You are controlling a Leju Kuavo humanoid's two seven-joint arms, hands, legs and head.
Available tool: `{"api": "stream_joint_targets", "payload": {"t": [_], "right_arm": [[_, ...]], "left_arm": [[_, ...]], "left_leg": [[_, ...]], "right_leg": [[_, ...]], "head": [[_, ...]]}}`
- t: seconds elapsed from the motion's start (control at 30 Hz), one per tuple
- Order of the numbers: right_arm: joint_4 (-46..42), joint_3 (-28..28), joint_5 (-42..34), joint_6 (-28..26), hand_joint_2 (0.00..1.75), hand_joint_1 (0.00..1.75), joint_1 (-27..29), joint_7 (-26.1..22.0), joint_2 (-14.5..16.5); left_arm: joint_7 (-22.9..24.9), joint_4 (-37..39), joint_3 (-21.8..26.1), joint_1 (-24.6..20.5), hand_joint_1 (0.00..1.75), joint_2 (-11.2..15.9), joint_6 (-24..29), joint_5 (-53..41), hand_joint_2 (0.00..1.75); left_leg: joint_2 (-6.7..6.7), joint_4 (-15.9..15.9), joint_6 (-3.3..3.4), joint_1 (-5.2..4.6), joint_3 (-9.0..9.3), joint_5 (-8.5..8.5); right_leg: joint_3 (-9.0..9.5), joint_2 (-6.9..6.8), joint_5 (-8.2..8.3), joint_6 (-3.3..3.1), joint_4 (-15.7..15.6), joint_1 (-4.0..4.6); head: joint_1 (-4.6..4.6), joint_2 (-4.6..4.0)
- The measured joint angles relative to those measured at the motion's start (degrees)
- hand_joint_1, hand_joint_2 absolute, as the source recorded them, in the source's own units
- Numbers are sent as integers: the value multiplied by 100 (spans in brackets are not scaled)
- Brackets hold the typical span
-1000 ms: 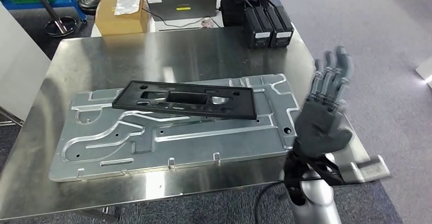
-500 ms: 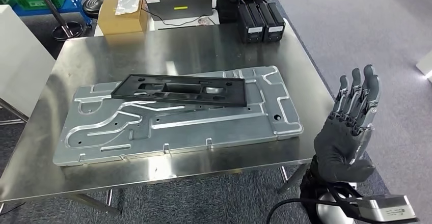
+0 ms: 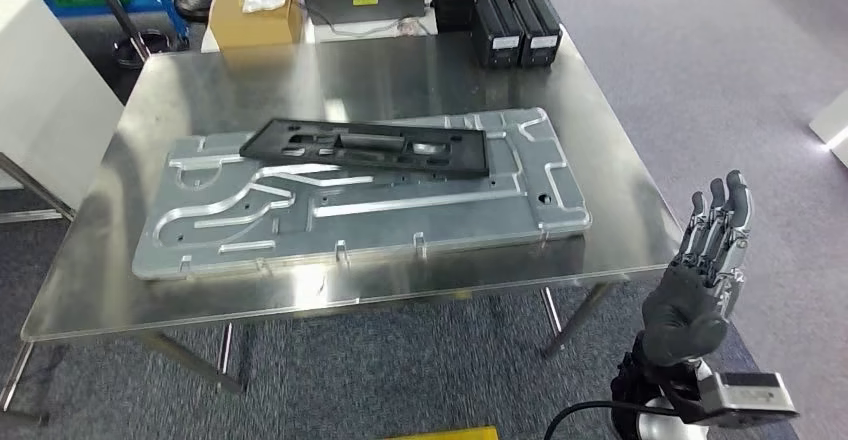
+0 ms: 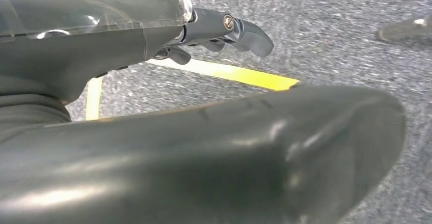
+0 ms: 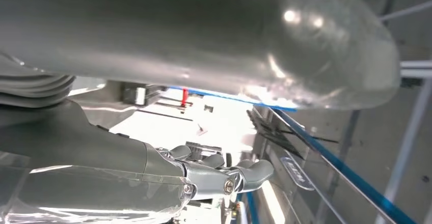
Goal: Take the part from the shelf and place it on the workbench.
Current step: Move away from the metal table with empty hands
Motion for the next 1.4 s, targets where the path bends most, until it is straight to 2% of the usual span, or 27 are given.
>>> {"api": "stream_joint_targets", "payload": {"t": [0.1,0.13,0.17,0.2,0.27,0.33,0.37,0.47,0.53,0.6,0.63,0.67,0.7,0.77,0.83,0.9,0.97,1.0,1.03,1.1,1.13,1.17,1.2,1.27,1.3,1.33,1.4], "right_arm": [[93,-123,31,-154,0,0,160,1,-61],[142,-173,57,-212,0,0,218,1,-71],[199,-225,90,-273,0,0,280,1,-75],[252,-270,119,-321,0,0,334,1,-75],[333,-346,178,-379,0,0,395,1,-75],[439,-435,392,-469,0,0,422,2,-73],[577,-513,635,-563,0,0,429,17,-68],[1511,-979,2018,-907,0,0,348,303,-13],[2529,-1493,3236,-1019,0,0,131,607,31],[3763,-2164,4431,-1044,0,0,-153,1005,46],[4405,-2522,4969,-1048,0,0,-271,1306,42],[5045,-2872,5457,-1050,0,0,-364,1650,30],[5606,-3162,5844,-1045,0,0,-432,1973,11],[6642,-3615,6416,-948,0,0,-532,2593,-28],[7561,-3899,6757,-517,0,0,-593,3255,-38],[8305,-4076,6845,436,0,0,-601,3900,-4],[8849,-4243,6759,1526,0,0,-596,4372,84],[9056,-4331,6689,2006,0,0,-595,4534,150],[9227,-4419,6628,2412,0,0,-597,4660,215],[9482,-4583,6522,3051,0,0,-615,4854,333],[9574,-4663,6478,3263,0,0,-630,4925,385],[9649,-4738,6438,3420,0,0,-646,4983,434],[9712,-4805,6404,3535,0,0,-663,5030,485],[9806,-4911,6360,3663,0,0,-703,5090,582],[9843,-4950,6343,3710,0,0,-730,5115,637],[9871,-4985,6333,3759,0,0,-755,5135,678],[9916,-5038,6324,3833,0,0,-788,5128,750]], "left_arm": [[-12,7,-68,8,0,-65,-37,79,0],[-12,13,-93,11,0,-82,-68,108,0],[-11,19,-117,12,0,-97,-101,130,0],[-10,26,-136,13,0,-113,-118,142,0],[-8,33,-166,12,0,-137,-127,148,0],[-5,37,-204,7,0,-149,-109,172,0],[-4,39,-227,5,0,-153,-95,191,0],[-3,41,-313,18,0,-168,-73,250,0],[-4,42,-386,28,0,-187,-76,297,0],[-4,43,-451,22,0,-201,-78,345,0],[-4,43,-479,18,0,-204,-78,364,0],[-3,43,-507,17,0,-208,-78,380,0],[-2,43,-534,22,0,-212,-79,392,0],[15,43,-588,31,0,-212,-93,398,0],[80,43,-662,21,0,-188,-126,359,0],[204,43,-767,4,0,-159,-174,277,0],[342,43,-889,1,0,-147,-228,199,0],[401,43,-949,1,0,-144,-252,167,0],[452,43,-1014,0,0,-144,-269,142,0],[530,43,-1130,-4,0,-144,-298,108,0],[554,43,-1180,-7,0,-144,-312,104,0],[569,43,-1222,-13,0,-144,-326,102,0],[579,43,-1260,-20,0,-144,-339,104,0],[588,43,-1330,-36,0,-141,-361,102,0],[592,43,-1361,-40,0,-130,-369,97,0],[597,43,-1393,-48,0,-120,-380,91,0],[607,43,-1453,-68,0,-101,-395,85,0]], "left_leg": [[31,2,45,0,-225,190],[36,17,39,0,-310,249],[38,39,29,1,-399,305],[39,71,13,5,-491,351],[38,168,-36,4,-657,417],[35,267,-100,-6,-764,467],[33,290,-135,-12,-788,500],[12,326,-236,18,-839,518],[-3,663,-280,39,-974,104],[-6,1352,-297,43,-1149,-486],[-5,1670,-298,43,-1186,-625],[-5,1872,-292,41,-1153,-627],[-5,1890,-276,37,-1032,-499],[-15,1347,-190,3,-504,-192],[-25,465,-72,-52,117,-211],[-23,-2,-6,-96,371,-320],[3,-108,33,-87,340,-201],[24,-148,62,-72,295,-113],[46,-180,79,-56,229,-22],[81,-168,95,-51,46,113],[93,-146,84,-48,-50,173],[104,-114,67,-40,-148,229],[110,-69,44,-26,-249,278],[115,74,-22,10,-459,348],[115,165,-59,15,-562,366],[113,252,-96,15,-645,380],[112,356,-174,6,-734,424]], "right_leg": [[-255,16,-822,63,978,-26],[-291,16,-915,82,1271,-32],[-250,16,-874,96,1411,-40],[-105,16,-726,105,1334,-51],[440,18,-490,113,653,-78],[898,35,-540,74,-40,-65],[984,43,-603,39,-203,-48],[909,24,-496,-112,-252,-24],[763,1,-357,-201,-273,-29],[580,-14,-216,-226,-267,-11],[487,-29,-151,-222,-259,1],[395,-50,-91,-217,-245,12],[310,-71,-39,-211,-226,21],[181,-96,49,-199,-191,29],[122,-111,134,-164,-176,30],[111,-127,238,-101,-203,6],[93,-107,294,-37,-235,-19],[57,-79,181,-11,-174,-23],[-8,-49,-48,13,-2,-27],[-179,-13,-659,59,653,-50],[-237,-10,-835,85,1009,-65],[-237,-8,-856,111,1259,-83],[-158,-6,-746,136,1341,-104],[293,-7,-437,195,928,-165],[594,-1,-430,227,545,-187],[839,11,-500,217,207,-192],[1030,27,-687,136,-140,-166]], "head": [[3,0],[3,0],[3,0],[3,0],[2,0],[-1,0],[-4,1],[-5,1],[-9,0],[-12,0],[-12,1],[-11,0],[-12,0],[-12,0],[-11,0],[-10,0],[-11,0],[-9,0],[-5,0],[1,0],[2,0],[2,0],[1,0],[3,0],[13,0],[17,1],[24,1]]}}
